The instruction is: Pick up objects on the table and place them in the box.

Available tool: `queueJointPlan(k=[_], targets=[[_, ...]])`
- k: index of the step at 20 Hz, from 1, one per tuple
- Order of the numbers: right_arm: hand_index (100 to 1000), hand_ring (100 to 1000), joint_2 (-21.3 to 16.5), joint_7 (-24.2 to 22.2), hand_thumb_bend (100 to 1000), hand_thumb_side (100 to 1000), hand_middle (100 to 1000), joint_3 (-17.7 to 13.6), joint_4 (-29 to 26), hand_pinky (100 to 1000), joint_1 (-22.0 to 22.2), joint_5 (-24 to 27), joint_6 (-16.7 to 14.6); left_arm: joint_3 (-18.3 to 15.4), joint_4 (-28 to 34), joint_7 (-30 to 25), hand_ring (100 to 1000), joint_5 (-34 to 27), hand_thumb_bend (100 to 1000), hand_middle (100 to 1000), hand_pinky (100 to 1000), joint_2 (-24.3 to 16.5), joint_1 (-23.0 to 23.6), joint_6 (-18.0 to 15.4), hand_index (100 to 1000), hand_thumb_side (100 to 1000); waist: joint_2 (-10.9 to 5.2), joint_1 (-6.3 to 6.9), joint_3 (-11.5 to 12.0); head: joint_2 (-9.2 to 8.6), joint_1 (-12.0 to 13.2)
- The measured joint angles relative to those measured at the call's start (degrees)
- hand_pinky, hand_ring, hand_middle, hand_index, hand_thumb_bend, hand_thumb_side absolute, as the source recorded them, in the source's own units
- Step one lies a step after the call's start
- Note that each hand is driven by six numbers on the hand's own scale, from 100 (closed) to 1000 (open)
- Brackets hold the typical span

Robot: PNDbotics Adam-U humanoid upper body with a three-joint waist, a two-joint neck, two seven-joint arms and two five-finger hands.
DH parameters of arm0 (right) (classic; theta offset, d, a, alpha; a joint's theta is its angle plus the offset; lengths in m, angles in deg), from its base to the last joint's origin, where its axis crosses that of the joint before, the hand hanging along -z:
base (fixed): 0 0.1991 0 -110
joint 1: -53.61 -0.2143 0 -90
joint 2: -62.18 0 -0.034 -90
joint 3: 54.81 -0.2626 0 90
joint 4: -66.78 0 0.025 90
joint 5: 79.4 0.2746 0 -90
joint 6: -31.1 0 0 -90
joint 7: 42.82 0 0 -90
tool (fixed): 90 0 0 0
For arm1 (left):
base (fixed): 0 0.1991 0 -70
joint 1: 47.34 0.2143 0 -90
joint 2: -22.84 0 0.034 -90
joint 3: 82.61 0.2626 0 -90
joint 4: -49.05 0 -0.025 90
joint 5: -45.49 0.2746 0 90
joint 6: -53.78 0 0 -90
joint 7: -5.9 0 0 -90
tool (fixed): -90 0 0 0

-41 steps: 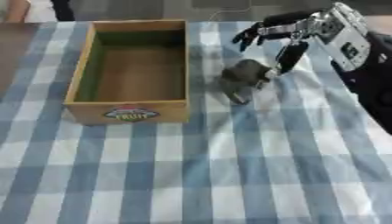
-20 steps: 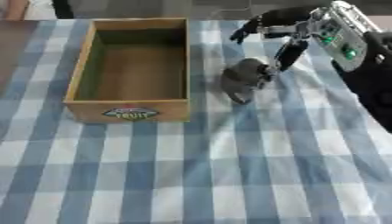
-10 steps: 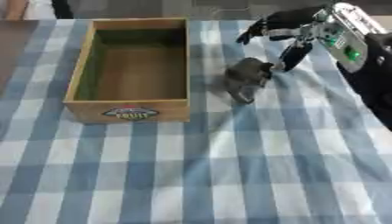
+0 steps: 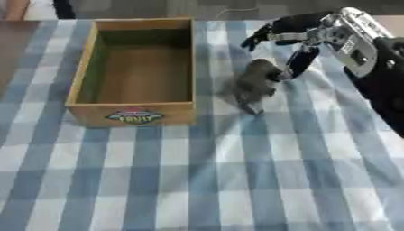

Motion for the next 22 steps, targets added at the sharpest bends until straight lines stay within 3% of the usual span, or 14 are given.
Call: queueJointPlan(k=[22], targets=[[986,908,-1.13,-1.44,315,100,843,1.77,-3.23,881,-0.52,1.24,1.44,0.01,0.00,-0.33,832,-0.11,100,788,799,-0.04,0.01,-0.14,680,619,-0.41,-0.55,-0.72,0.01,0.49]])
